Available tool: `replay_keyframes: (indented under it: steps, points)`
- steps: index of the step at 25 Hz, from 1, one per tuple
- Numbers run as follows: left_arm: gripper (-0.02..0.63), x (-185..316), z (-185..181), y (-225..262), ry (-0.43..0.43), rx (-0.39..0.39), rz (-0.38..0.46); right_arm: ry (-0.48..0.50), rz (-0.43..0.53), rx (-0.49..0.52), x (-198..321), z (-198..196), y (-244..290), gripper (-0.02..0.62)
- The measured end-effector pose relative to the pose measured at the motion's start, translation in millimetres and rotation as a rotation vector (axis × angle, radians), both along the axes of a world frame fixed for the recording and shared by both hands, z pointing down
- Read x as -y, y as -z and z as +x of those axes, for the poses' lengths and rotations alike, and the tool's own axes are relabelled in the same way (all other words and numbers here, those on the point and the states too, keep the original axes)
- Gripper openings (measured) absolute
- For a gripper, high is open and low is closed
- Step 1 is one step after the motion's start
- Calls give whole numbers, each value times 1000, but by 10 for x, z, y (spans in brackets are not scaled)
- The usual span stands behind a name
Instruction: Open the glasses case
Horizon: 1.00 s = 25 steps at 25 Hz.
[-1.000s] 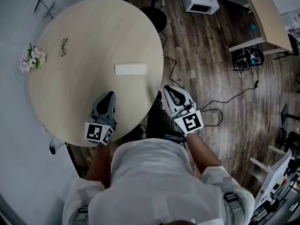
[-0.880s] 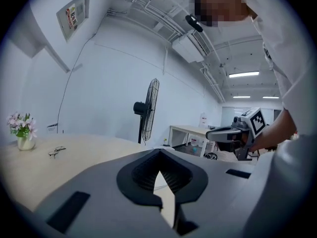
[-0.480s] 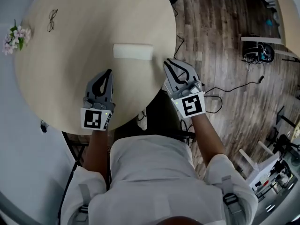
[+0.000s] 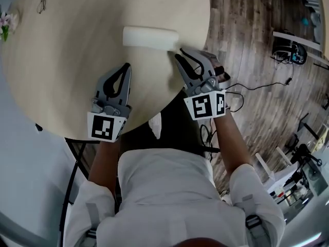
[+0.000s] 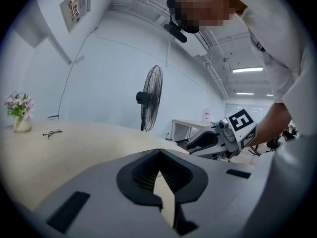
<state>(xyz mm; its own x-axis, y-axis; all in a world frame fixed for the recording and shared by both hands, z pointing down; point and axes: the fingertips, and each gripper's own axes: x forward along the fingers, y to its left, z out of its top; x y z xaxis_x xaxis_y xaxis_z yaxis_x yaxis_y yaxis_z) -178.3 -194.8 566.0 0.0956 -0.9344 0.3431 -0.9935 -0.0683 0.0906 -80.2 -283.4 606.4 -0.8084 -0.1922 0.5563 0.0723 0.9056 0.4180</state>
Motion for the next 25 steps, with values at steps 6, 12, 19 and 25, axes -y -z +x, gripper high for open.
replay_keyframes:
  steps: [6, 12, 19, 25]
  points:
    - [12, 32, -96, -51, 45, -52, 37, 64, 70, -72, -52, -49, -278, 101]
    - [12, 74, -159, 22, 80, -80, 71, 83, 130, -96, -22, -100, -383, 101]
    - [12, 33, -149, -24, 84, -99, 57, 85, 146, -106, -16, -106, -408, 91]
    - [12, 29, -172, -26, 96, -113, 66, 92, 148, -106, -27, -99, -418, 75]
